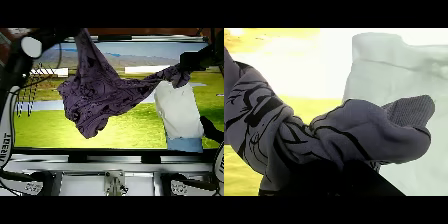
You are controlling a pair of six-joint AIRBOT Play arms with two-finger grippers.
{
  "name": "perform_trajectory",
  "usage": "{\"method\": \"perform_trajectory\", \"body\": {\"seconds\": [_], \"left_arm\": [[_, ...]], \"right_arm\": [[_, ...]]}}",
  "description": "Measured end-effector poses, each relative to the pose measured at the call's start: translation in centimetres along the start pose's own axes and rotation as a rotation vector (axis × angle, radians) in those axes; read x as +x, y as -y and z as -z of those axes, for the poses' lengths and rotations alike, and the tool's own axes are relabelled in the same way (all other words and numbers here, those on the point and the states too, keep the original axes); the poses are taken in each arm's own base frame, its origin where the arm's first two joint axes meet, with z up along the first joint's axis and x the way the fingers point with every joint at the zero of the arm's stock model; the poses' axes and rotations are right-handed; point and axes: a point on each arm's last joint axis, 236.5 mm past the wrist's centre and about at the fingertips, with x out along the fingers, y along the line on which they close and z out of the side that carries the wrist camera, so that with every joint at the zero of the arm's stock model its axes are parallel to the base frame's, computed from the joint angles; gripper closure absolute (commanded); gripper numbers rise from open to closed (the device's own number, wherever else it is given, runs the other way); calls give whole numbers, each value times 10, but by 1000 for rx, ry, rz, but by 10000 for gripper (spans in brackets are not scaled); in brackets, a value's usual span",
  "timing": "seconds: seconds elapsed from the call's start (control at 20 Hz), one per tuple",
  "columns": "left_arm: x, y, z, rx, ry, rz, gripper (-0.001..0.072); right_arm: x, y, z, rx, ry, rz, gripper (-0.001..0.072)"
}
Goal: Fold the shirts.
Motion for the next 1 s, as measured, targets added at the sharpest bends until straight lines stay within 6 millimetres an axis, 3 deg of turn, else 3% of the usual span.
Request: {"method": "perform_trajectory", "body": {"seconds": [0.05, 0.15, 0.25, 0.3, 0.35, 0.45, 0.55, 0.65, 0.8, 1.0], "left_arm": [[9, 10, 21, -2, -51, 20, -13], [18, 23, 62, 28, -169, 45, -13], [12, 18, 90, 84, -295, 31, -12], [2, 10, 101, 109, -374, 10, 110], [-11, -4, 107, 126, -445, -26, 242], [-52, -44, 111, 160, -586, -146, 233], [-101, -80, 107, 125, -694, -268, -13], [-151, -99, 116, 64, -798, -350, -13], [-209, -93, 161, -10, -934, -372, -13], [-259, -57, 267, -148, -1047, -323, -13]], "right_arm": [[1, 3, 2, 0, -11, 12, 637], [1, 8, 7, 1, -31, 35, 637], [1, 13, 9, 2, -40, 53, 637], [1, 14, 9, 2, -42, 57, 637], [1, 15, 10, 2, -44, 61, 637], [3, 15, 12, 4, -54, 64, 637], [8, 16, 18, 8, -78, 64, 637], [15, 16, 24, 13, -103, 60, 637], [25, 10, 33, 16, -137, 34, 637], [36, -2, 37, 20, -151, -21, 637]]}}
